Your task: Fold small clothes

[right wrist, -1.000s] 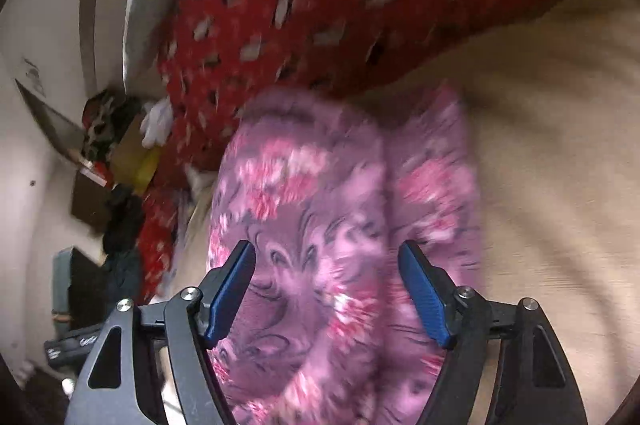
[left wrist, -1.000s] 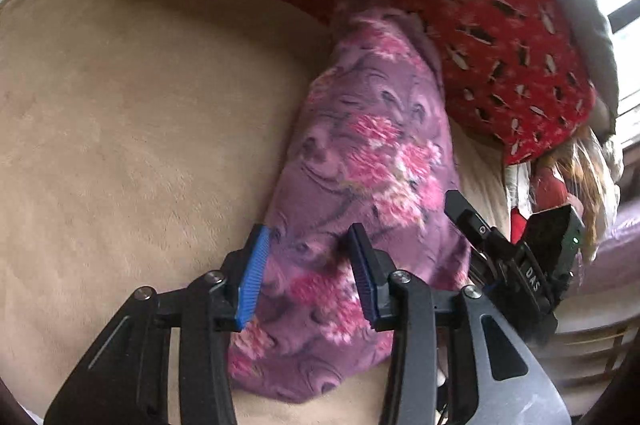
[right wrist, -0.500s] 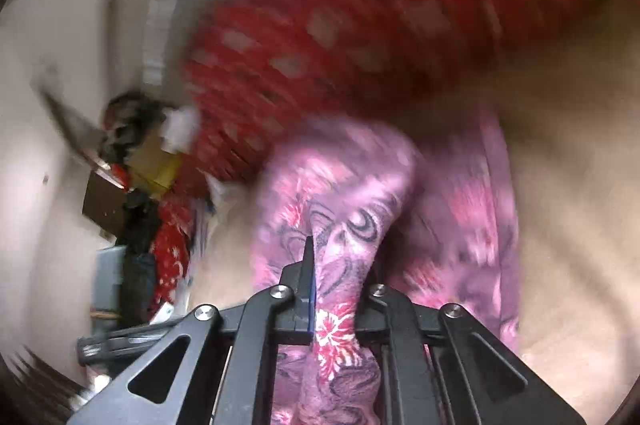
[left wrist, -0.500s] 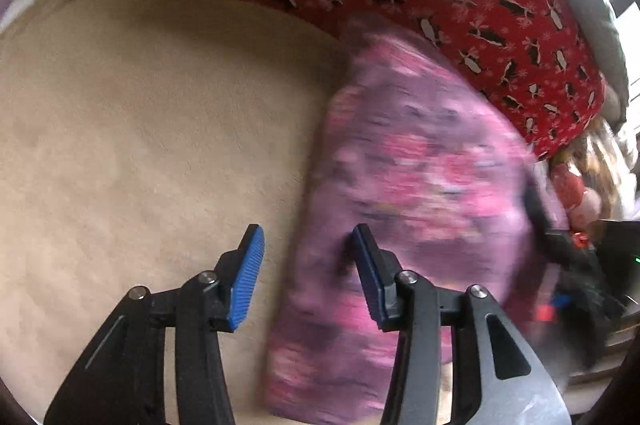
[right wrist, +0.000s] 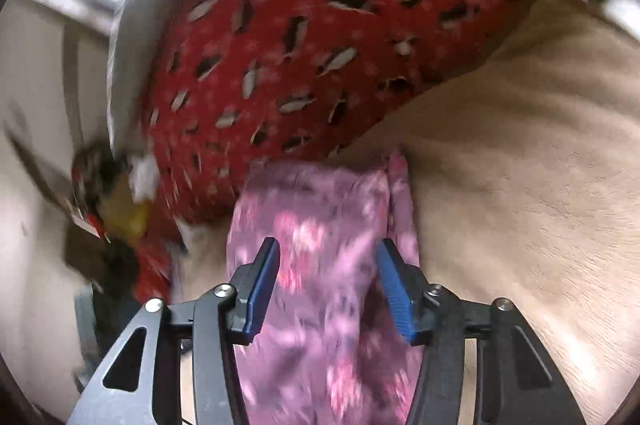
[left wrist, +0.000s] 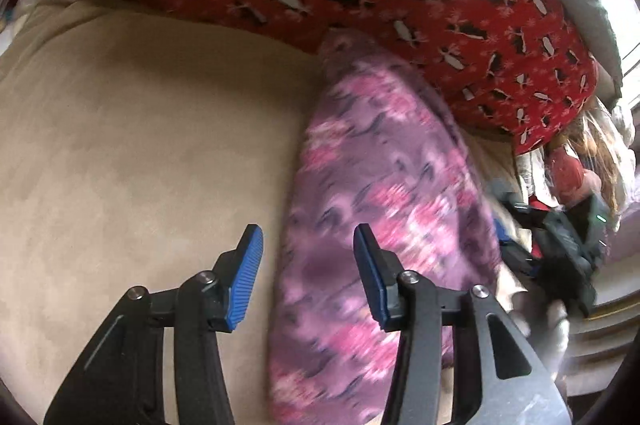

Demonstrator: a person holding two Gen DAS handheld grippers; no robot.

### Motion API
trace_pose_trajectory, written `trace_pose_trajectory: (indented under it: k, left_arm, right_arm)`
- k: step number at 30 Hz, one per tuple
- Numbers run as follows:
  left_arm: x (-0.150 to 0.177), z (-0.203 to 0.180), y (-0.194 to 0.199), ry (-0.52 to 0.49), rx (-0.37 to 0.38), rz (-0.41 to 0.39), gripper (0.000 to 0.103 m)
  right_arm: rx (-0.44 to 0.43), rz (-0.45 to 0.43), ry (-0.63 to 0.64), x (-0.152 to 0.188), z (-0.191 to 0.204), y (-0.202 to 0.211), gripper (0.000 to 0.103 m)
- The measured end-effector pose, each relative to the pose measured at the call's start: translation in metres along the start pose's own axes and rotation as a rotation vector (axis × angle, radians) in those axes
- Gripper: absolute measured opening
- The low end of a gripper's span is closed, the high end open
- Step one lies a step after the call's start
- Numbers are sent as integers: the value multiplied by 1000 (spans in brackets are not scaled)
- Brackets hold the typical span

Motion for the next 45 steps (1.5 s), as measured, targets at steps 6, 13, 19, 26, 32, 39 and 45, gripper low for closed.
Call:
trace_pose_trajectory:
  k: [6,13,19,26,32,39,45]
  left_arm:
    - [-25,-14,-33,-60,-98,21,46]
    - [-28,2,-51,-7,-80,80,49]
    - [24,0,-1,-100,-50,57,47]
    - [67,-19,-4,-237,-171,59,49]
    - [75,-14,-11,-239,-230,78,52]
    - [86,-13,-1,-263,-263,91,52]
    - [80,-13,33,-170,-165,10,51]
  right_arm:
    - [35,-57,226,-10,37,-4,7]
    - [319,-10,359,-5,14,-31,10]
    - [130,20,266,32,14,28,48]
    - [206,103,234,83,-5,23,47]
    - [220,17,350,100,10,50,11]
    - [314,62,365,106,-11,51,13]
    - [257,-131,365,103,18,95,19]
Point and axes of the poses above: each gripper's, at about its wrist camera, not at the fingertips, and y roughly against the way its jaws point, z to its left, x to its underside, the point moved 2 cm from there along -y, roughly the way its jaws point, and after that the axes turned 8 degrees about -y, right-handed, at the moved point
